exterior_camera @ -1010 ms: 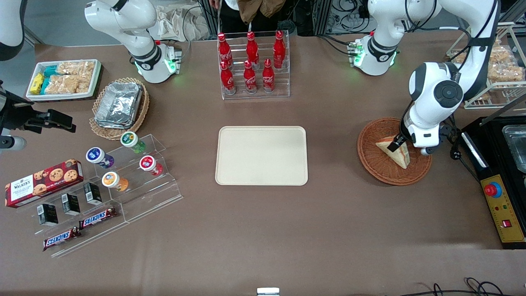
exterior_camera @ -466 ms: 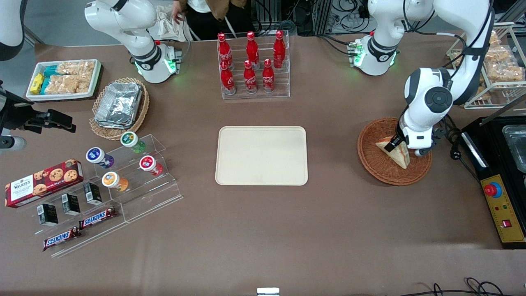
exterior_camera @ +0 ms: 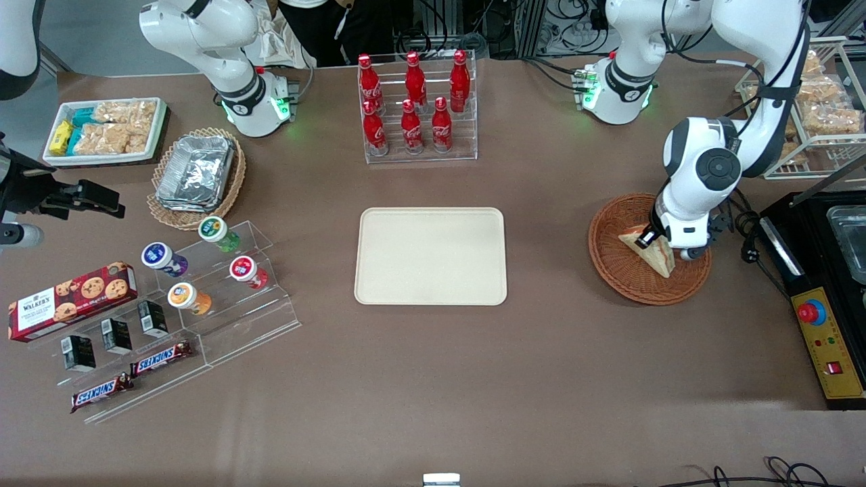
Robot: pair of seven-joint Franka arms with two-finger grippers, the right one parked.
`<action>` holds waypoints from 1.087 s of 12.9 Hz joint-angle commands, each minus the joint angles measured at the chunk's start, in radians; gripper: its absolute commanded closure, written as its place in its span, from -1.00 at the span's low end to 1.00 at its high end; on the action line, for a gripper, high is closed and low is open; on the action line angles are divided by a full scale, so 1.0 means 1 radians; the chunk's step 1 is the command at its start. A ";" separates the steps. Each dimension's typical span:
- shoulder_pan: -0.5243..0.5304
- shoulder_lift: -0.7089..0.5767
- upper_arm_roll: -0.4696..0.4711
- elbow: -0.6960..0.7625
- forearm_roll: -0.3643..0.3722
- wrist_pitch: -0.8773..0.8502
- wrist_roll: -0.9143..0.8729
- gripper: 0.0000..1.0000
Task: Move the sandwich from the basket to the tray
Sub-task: 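Close the left gripper on the sandwich and lift it from the basket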
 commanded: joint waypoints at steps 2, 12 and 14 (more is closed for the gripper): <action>0.006 -0.059 -0.002 0.018 0.062 -0.080 0.049 1.00; -0.004 -0.069 -0.117 0.666 -0.013 -0.820 0.404 1.00; -0.003 -0.002 -0.240 0.772 -0.015 -0.880 0.449 1.00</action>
